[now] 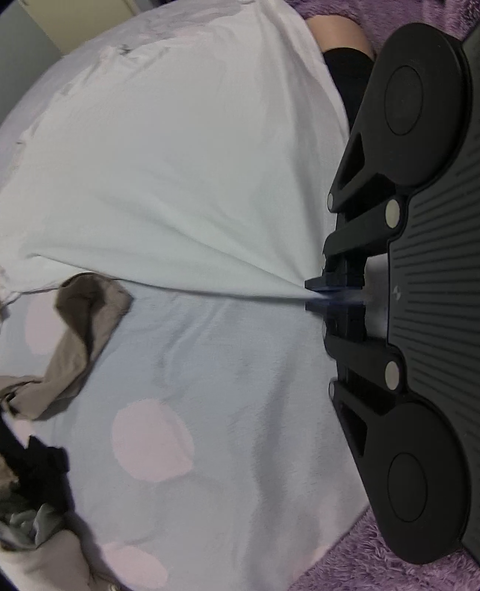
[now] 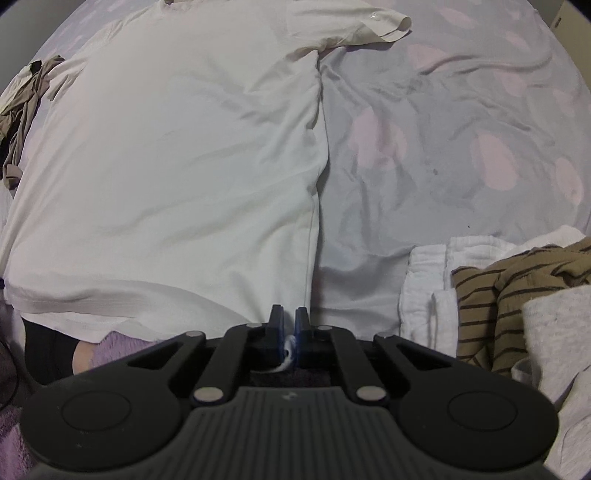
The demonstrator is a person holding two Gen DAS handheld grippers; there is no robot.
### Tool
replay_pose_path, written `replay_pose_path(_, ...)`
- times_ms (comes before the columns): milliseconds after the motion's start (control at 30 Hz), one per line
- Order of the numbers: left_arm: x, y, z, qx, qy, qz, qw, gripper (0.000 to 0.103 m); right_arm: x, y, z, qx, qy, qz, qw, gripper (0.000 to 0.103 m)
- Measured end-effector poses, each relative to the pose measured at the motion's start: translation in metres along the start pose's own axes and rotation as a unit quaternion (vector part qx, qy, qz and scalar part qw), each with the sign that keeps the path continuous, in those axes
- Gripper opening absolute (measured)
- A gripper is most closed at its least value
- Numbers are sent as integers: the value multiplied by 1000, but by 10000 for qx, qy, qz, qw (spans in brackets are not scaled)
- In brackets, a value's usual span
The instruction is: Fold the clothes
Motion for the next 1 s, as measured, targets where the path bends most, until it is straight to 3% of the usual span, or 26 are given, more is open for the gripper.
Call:
replay_pose_path(67, 4, 6, 4, -28, -7, 21, 10000, 15, 0, 5, 4, -50, -21, 25, 10000, 23)
replay_pose_path(100, 6, 12, 7, -103, 14, -29, 9999, 21, 0, 8, 7, -78, -33, 37, 10000, 36)
replay_pose_path(133, 10, 18, 10, -191, 37, -107, 9998, 23, -1, 13, 10, -203, -68, 48, 9998, 40)
replay_pose_path(233, 16, 37, 28, -503, 101, -305, 9982, 29, -5, 24, 22, -591, -256, 115, 9979, 40)
replay_pose_path(400, 19, 60, 69, -1186, -51, -81, 9929, 29, -5, 19, 48, -1343, -580, 95, 9892, 40)
replay_pose_path(533, 16, 63, 110, -1763, -11, -1, 9843, 29, 6, 3, 72, -1942, -672, -164, 9785, 40)
replay_pose_path(667, 16, 57, 158, -2260, 183, 122, 9739, 29, 26, -15, 99, -2440, -948, 40, 9651, 40)
replay_pose_path(833, 21, 43, 219, -2622, 297, 376, 9638, 30, 68, -45, 142, -2584, -660, 319, 9633, 43)
replay_pose_path(1000, 28, 23, 270, -2947, 368, 637, 9527, 44, 93, -73, 177, -2696, -311, 72, 9625, 43)
Point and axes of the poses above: each gripper's, at about its wrist camera, not at the fingertips, and y roughly against the way its jaws point, x to its left, z to its top, the point moved 7 cm from there along -y, roughly the way its jaws point
